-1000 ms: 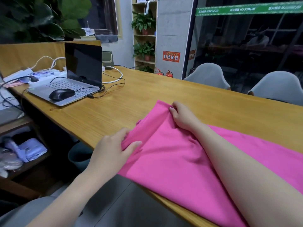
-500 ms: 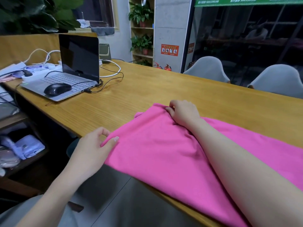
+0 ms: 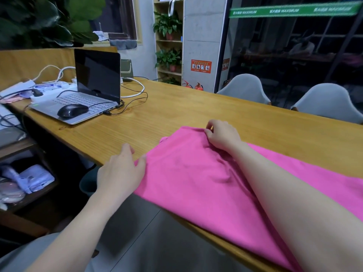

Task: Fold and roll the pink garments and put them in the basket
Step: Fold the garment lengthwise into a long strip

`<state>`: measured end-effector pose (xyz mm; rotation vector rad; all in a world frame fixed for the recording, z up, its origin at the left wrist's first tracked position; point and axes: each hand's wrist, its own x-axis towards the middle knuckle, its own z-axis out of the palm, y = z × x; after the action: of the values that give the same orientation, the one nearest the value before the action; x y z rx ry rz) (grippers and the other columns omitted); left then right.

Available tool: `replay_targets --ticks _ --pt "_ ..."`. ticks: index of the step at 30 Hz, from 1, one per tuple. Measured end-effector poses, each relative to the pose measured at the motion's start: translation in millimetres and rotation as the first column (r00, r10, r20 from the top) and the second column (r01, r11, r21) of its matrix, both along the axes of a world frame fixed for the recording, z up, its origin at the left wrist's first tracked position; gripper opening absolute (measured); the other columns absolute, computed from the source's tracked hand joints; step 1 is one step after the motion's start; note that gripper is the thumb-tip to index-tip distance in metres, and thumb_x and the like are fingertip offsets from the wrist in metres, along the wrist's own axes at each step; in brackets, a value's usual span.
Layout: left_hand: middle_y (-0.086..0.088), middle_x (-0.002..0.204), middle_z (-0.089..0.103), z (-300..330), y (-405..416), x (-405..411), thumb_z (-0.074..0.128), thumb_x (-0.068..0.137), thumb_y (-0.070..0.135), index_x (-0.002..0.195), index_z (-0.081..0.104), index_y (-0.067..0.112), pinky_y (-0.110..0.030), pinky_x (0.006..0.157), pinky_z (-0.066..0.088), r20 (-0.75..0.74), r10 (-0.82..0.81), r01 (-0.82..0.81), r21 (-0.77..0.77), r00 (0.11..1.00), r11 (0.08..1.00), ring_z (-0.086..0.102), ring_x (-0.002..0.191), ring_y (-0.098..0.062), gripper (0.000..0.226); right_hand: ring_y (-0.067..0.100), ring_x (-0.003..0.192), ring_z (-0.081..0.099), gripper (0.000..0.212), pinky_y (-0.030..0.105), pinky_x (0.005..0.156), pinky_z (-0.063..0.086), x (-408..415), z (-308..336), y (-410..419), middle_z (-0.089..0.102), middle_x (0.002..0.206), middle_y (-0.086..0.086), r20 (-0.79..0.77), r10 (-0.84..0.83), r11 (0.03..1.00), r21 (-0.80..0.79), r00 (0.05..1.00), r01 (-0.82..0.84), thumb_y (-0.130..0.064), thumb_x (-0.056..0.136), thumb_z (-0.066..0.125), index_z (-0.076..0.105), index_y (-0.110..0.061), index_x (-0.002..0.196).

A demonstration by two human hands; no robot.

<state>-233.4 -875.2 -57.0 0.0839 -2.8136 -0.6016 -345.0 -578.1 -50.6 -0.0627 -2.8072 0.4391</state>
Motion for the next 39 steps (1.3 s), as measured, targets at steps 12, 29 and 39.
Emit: replay_targets --ticks 12,29,39 --pt "-0.008 0.103 0.067 -3 17 -26 0.041 0.105 0.040 0.112 0.043 0.017 -0.038 0.068 0.038 -0.082 0.026 -0.061 -0.461 0.996 0.885 0.068 0.096 -0.034 0.024 0.037 0.102 0.065 0.041 0.040 0.072 0.041 -2 -14 0 0.071 0.109 0.010 -0.056 -0.074 0.985 0.154 0.996 0.082 -0.051 0.101 0.048 0.054 -0.014 0.118" --pt "0.001 0.171 0.008 -20 152 -72 -0.017 0.064 0.096 0.162 0.018 0.028 -0.039 0.128 0.005 0.223 -0.710 0.745 -0.191 0.667 0.640 0.005 0.157 -0.012 0.125 0.005 0.149 0.028 0.057 0.015 0.119 0.009 242 -23 207 0.033 0.162 -0.012 0.211 -0.101 0.993 0.079 0.972 0.086 -0.054 0.103 0.036 0.042 -0.032 0.154" --pt "-0.004 0.170 0.011 -14 152 -65 -0.014 0.060 0.100 0.162 0.017 0.034 -0.046 0.127 0.011 0.282 -0.613 0.675 -0.293 0.738 0.677 0.011 0.157 -0.025 0.126 0.020 0.138 0.048 0.044 0.035 0.112 0.038 295 -9 222 0.051 0.152 -0.003 0.154 -0.302 0.953 0.074 0.941 0.293 -0.039 0.107 0.041 0.050 -0.022 0.147"
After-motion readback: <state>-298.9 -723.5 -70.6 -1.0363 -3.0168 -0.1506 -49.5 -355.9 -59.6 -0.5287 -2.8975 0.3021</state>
